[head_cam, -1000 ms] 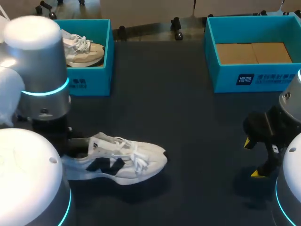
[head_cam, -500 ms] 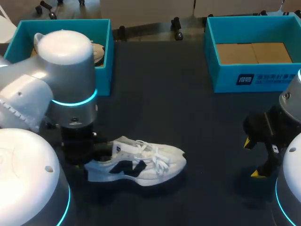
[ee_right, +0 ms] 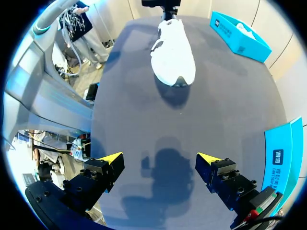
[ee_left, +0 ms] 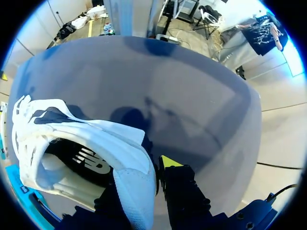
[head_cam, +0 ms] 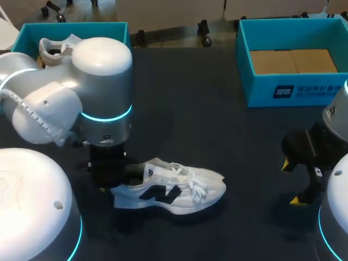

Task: Take the shoe out of the shoebox, open the shoe tongue, remove and reinsert the insole, then place the shoe into the shoebox

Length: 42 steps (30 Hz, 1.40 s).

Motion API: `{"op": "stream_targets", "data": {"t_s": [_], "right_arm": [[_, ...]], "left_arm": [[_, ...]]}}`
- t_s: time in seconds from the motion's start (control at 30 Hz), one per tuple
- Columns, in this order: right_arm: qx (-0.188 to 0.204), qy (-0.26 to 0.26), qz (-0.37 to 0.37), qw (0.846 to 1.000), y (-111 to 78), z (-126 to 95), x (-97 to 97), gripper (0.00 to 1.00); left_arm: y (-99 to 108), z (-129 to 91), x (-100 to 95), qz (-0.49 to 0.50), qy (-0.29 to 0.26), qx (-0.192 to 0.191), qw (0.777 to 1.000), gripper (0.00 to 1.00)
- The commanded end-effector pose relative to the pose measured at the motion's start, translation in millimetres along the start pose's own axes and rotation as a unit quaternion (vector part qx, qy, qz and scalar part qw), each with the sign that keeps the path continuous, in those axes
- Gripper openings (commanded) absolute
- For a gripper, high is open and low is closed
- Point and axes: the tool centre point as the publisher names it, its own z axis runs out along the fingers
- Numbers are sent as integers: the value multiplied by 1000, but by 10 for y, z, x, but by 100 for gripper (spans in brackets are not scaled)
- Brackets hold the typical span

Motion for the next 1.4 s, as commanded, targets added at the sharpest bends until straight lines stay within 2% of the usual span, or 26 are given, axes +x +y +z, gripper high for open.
{"op": "stream_targets", "data": {"t_s": [0.03,0.07,0.1,0.4,0.6,1.0,1.4], "right_arm": [[0,-1,0,1000,-2,10,5,100],[0,-1,0,1000,-2,10,5,100],[0,-1,0,1000,-2,10,5,100],[0,-1,0,1000,-2,10,5,100],[0,-1,0,1000,-2,10,5,100],[0,-1,0,1000,-2,10,5,100],[0,-1,0,1000,-2,10,5,100]], "left_arm": [[60,90,-257,-7,3,0,1000,0],[73,109,-318,-11,-1,-6,1000,0],[88,129,-374,-8,5,6,1000,0],[173,322,-774,-15,16,-11,1000,0],[174,370,-945,-13,19,-15,1000,0],[161,430,-1087,0,24,-41,999,0],[206,457,-1081,8,24,-40,999,0]]}}
